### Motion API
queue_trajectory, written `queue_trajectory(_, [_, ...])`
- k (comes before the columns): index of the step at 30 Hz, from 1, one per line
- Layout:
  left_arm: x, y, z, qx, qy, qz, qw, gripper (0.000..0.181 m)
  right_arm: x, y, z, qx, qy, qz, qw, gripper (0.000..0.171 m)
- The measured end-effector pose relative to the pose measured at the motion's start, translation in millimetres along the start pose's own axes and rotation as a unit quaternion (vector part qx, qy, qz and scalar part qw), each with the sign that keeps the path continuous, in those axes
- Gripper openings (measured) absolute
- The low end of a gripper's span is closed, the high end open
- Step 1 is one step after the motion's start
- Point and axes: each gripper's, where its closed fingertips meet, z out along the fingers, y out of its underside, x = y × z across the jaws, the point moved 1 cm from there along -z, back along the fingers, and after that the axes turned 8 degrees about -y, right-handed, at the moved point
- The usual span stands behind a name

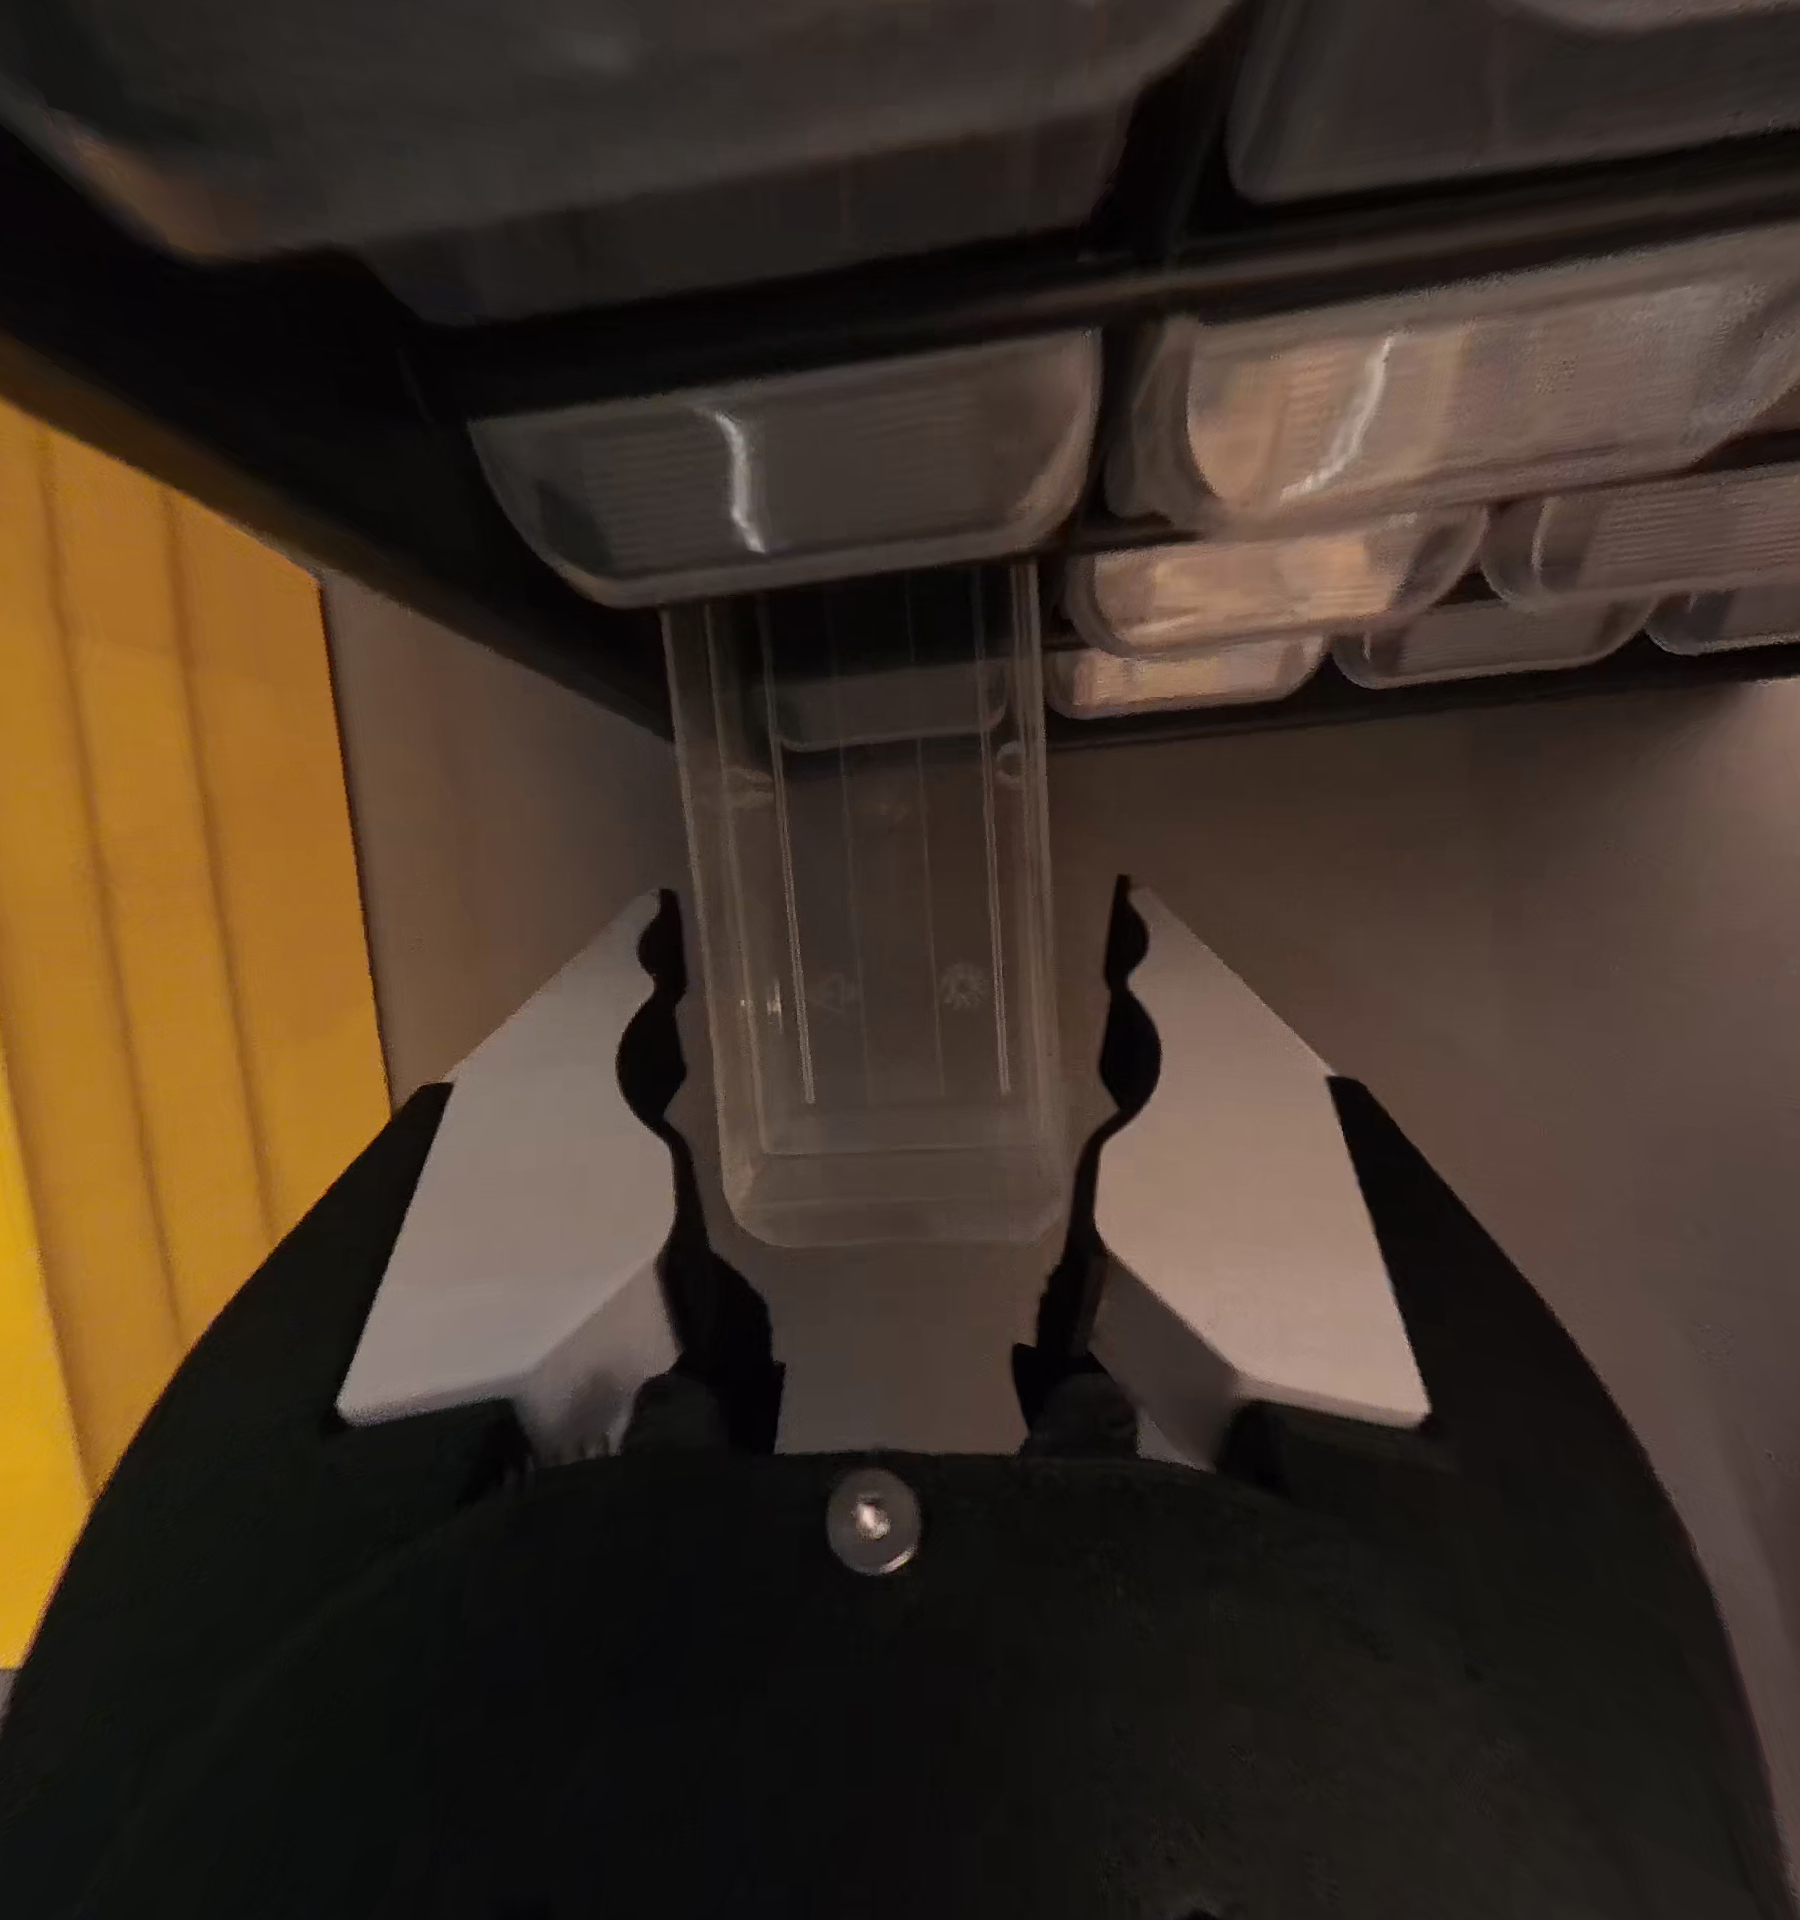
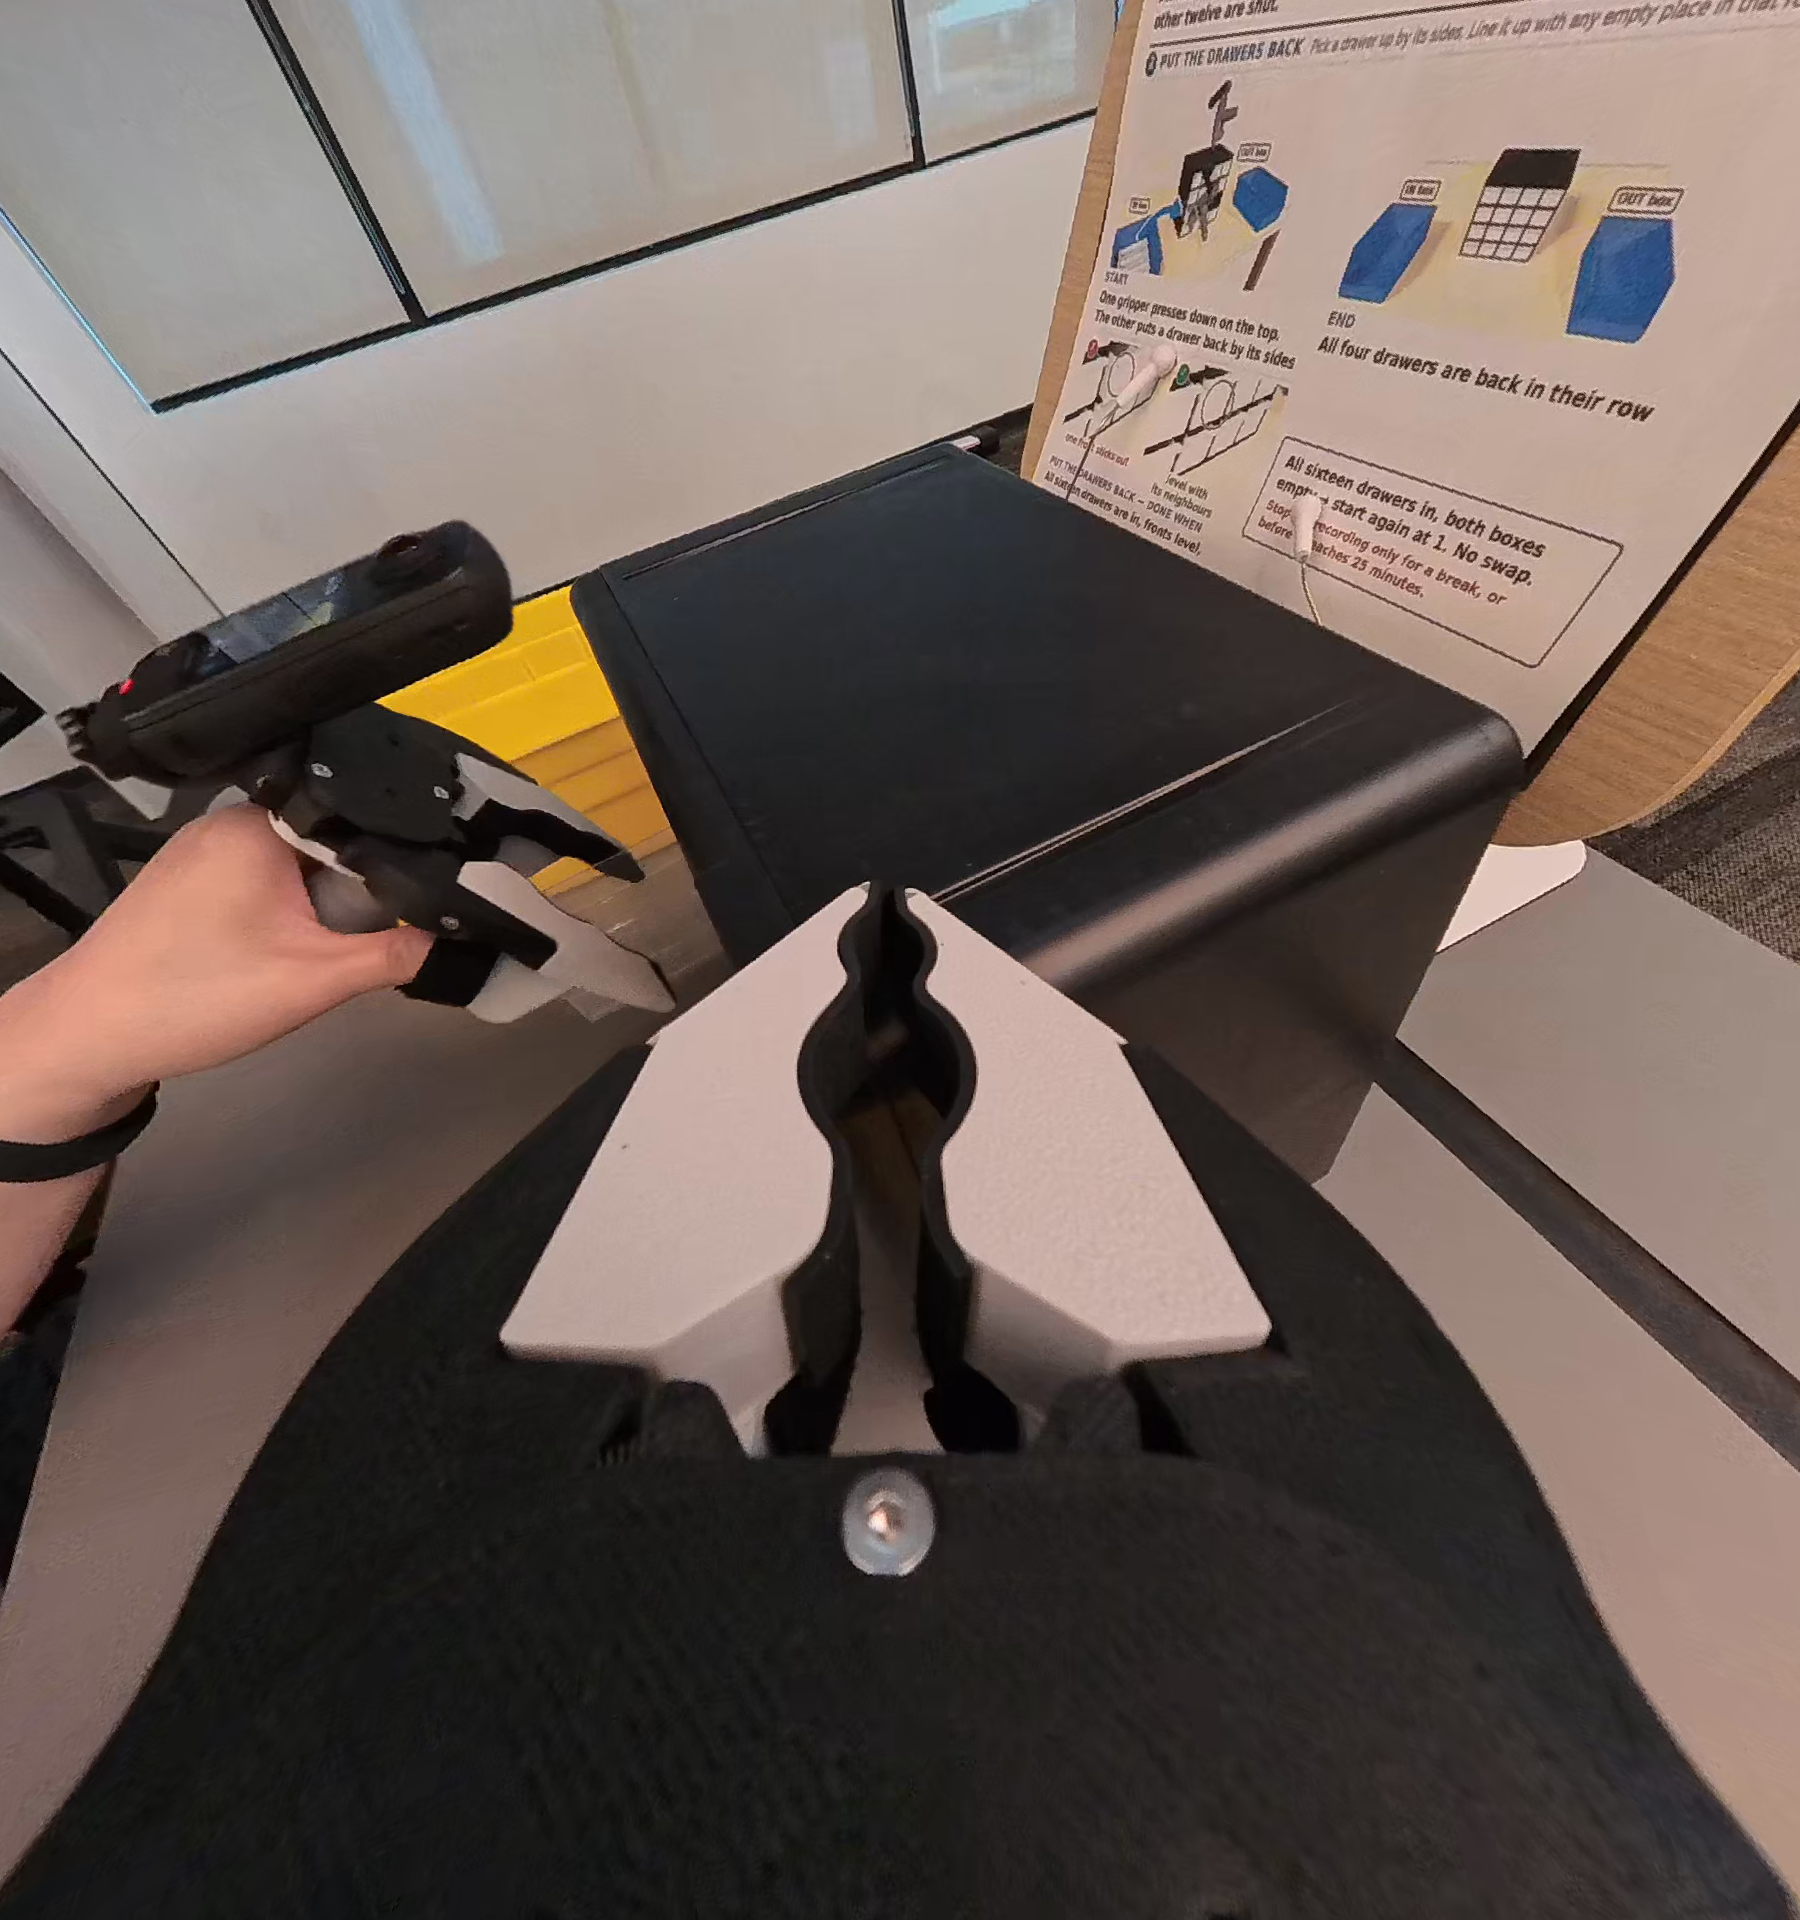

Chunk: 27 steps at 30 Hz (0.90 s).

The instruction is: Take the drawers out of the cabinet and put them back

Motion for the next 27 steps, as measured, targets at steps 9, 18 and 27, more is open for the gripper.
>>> queue_trajectory(9, [-7, -30, -75, 0.322, -0.067, 0.135, 0.935, 0.06, 0, 0, 0, 0.006, -0.007, 0.008, 1.0, 0.0])
queue_trajectory(18, [13, 32, -71, 0.395, -0.092, 0.362, 0.839, 0.052, 1, 0, 0, 0.015, -0.016, 0.018, 1.0, 0.0])
queue_trajectory(27, [2, 47, -44, 0.389, -0.255, 0.486, 0.74, 0.0, 1, 0, 0, 0.02, -0.023, 0.026, 0.999, 0.0])
